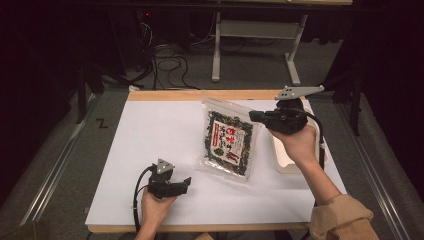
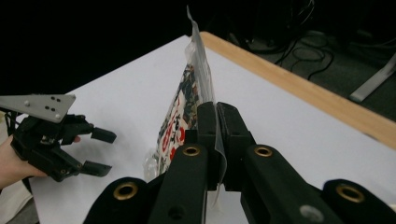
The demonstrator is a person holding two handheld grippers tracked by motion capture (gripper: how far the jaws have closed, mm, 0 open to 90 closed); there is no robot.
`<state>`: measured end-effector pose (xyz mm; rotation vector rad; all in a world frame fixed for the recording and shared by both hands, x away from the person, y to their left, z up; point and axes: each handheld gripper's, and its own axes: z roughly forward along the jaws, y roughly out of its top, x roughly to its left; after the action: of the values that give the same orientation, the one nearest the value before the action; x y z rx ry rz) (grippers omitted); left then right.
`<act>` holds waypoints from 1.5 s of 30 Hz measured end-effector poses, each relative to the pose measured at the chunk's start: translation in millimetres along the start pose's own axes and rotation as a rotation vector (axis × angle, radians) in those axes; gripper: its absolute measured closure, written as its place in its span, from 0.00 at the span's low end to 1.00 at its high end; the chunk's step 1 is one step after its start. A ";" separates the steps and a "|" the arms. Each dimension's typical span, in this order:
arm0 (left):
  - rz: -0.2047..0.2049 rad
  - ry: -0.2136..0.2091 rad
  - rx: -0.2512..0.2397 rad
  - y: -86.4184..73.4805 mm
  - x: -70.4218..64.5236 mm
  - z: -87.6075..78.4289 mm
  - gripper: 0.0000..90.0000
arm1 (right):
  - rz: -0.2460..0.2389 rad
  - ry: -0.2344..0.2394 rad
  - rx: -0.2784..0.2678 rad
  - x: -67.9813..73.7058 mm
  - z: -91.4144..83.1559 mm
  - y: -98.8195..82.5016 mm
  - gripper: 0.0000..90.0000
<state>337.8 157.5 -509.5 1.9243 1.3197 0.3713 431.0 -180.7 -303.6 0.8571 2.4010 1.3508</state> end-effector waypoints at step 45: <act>0.059 -0.001 0.028 0.3 -7.3 3.4 0.23 | 0.034 -0.295 -0.098 -44.5 -93.4 28.1 1.00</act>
<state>337.0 149.5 -510.3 1.9898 1.2761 0.3829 431.4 -261.1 -232.7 0.9971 2.0888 1.2442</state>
